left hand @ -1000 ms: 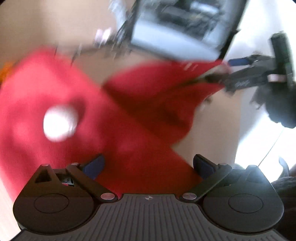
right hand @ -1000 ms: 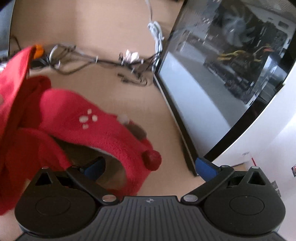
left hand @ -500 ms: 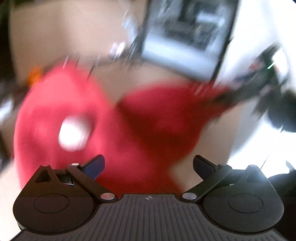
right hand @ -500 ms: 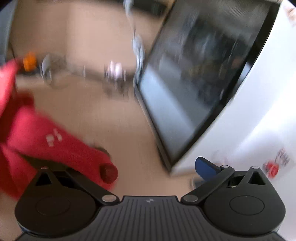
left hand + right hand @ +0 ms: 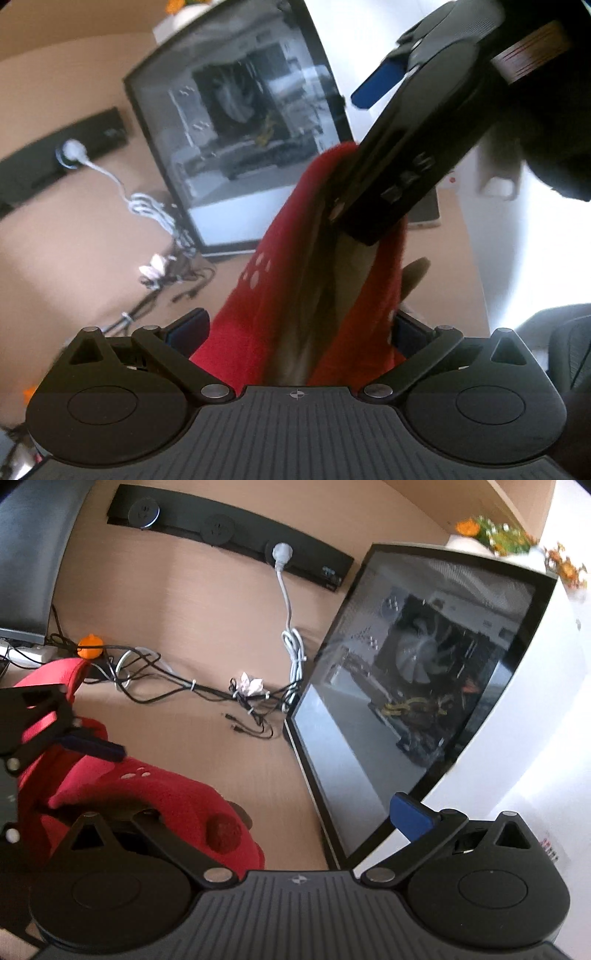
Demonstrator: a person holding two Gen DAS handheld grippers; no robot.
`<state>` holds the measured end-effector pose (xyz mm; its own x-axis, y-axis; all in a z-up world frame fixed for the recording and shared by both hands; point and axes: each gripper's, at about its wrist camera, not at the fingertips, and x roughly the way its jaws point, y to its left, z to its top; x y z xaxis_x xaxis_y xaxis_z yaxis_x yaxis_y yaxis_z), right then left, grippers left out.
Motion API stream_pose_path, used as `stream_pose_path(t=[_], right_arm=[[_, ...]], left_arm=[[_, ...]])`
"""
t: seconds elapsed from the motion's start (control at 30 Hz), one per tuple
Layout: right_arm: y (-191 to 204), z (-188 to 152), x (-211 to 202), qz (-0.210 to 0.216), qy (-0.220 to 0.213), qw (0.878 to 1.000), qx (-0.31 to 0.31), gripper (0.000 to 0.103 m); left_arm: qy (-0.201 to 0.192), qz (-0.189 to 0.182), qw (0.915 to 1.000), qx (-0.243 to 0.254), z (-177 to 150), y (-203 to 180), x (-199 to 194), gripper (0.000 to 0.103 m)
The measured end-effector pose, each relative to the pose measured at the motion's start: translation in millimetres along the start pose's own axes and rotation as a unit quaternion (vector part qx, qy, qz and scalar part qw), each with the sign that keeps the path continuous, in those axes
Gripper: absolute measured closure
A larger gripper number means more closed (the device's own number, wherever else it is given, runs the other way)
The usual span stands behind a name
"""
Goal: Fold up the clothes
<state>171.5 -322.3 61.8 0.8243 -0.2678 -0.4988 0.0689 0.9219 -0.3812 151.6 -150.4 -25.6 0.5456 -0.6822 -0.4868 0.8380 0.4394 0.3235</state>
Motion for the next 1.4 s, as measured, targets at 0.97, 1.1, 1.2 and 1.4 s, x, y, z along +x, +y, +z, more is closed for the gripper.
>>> stream_pose_path(t=[0.97,1.1,1.2,1.4], right_arm=[[-16,-33,76,0.207,-0.087,0.959,0.170,0.000],[17,20,55,0.319,-0.173,0.927,0.096,0.000],[67,49,47,0.406,-0.189,0.893,0.036,0.000],[168,65,48,0.501,-0.128,0.855,-0.038,0.000]], left_arm=[[0.088,-0.049,0.9768,-0.189,7,46,33,0.080],[0.045,0.010,0.9657,-0.256,6,75,-24,0.078],[0.023,0.064,0.9547,-0.289,-9,85,-72,0.078],[0.063,0.196,0.8907,-0.405,-93,86,-149,0.058]])
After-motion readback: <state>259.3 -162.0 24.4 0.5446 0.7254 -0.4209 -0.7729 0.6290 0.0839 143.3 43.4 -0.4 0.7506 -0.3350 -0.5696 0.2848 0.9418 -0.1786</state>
